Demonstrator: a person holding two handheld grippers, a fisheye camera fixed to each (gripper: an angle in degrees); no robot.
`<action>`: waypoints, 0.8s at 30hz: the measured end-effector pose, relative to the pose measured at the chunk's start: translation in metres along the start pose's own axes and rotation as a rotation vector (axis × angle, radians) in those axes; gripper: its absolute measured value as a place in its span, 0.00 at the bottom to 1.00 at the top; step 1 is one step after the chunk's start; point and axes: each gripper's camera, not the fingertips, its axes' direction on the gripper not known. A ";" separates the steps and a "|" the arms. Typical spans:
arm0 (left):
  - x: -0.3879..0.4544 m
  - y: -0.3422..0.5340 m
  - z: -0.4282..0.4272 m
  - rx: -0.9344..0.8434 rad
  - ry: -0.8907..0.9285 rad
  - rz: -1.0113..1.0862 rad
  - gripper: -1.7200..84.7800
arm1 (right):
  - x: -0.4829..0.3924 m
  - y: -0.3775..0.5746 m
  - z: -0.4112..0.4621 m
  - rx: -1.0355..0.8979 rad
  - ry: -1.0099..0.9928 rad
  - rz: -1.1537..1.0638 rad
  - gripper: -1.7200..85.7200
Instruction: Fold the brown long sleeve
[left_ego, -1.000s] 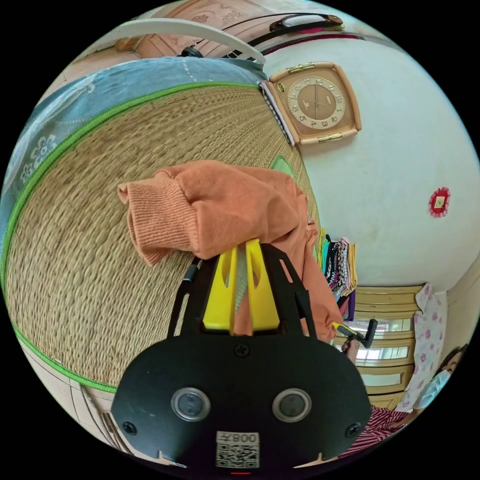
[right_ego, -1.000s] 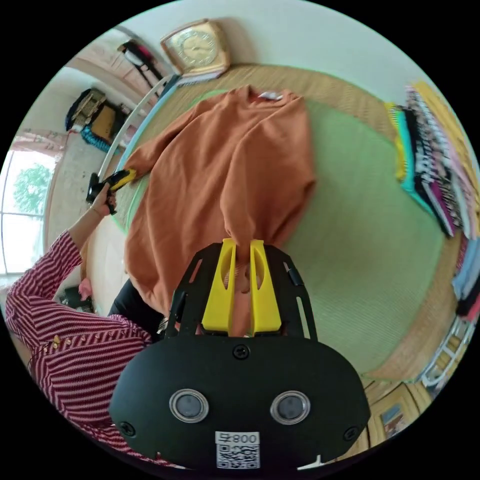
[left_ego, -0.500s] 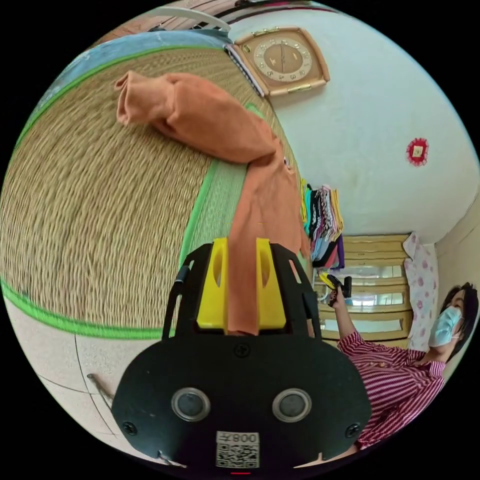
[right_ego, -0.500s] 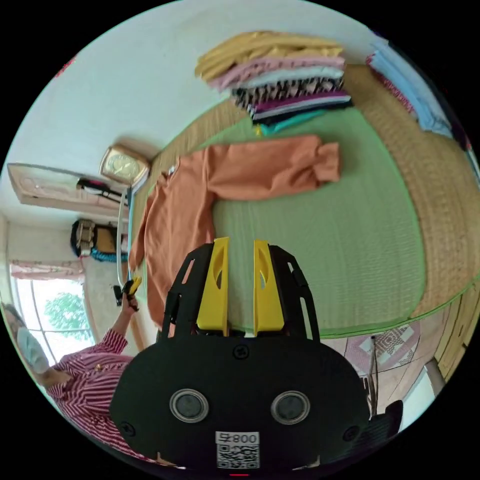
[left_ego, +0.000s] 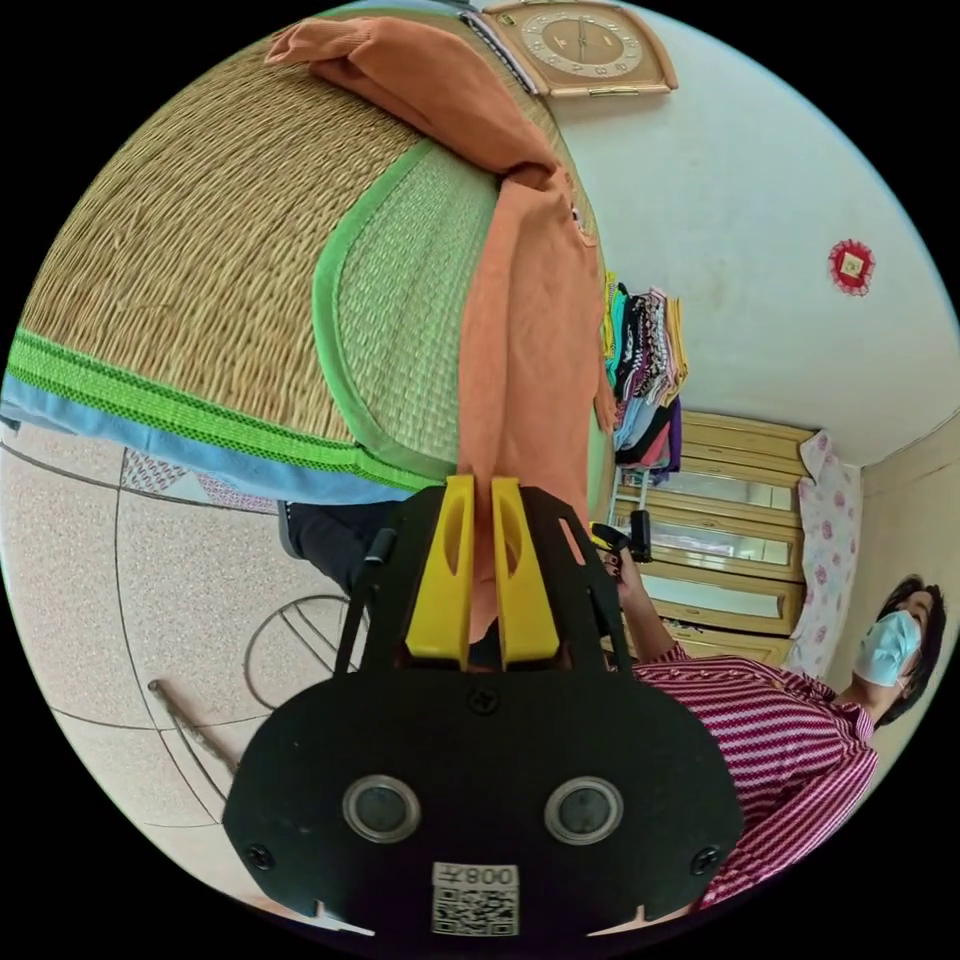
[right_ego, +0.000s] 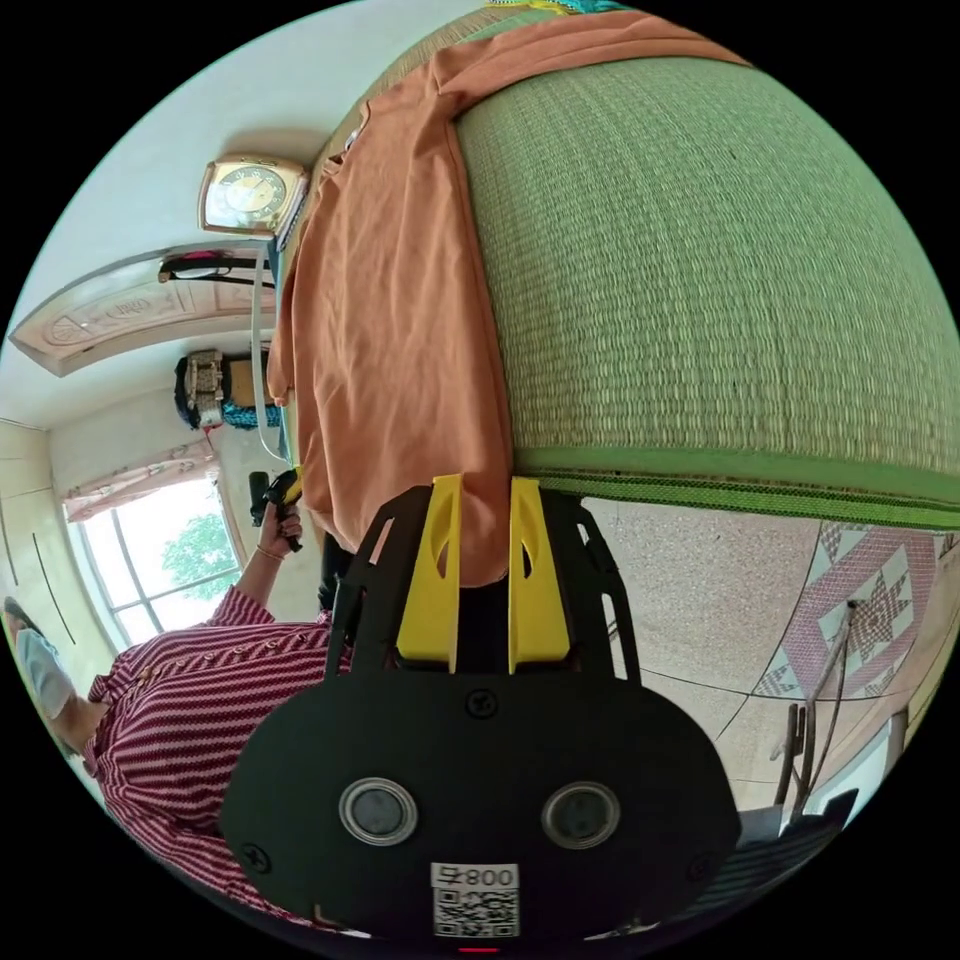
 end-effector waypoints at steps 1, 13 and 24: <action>0.006 0.007 -0.006 0.017 0.041 0.006 0.06 | -0.002 0.002 -0.007 -0.013 -0.029 -0.004 0.07; 0.009 0.000 -0.074 0.158 -0.030 0.034 0.12 | -0.003 0.005 -0.081 -0.123 -0.045 0.024 0.05; -0.040 -0.126 -0.104 0.547 0.108 -0.259 0.10 | -0.002 -0.006 -0.096 -0.141 -0.073 0.089 0.05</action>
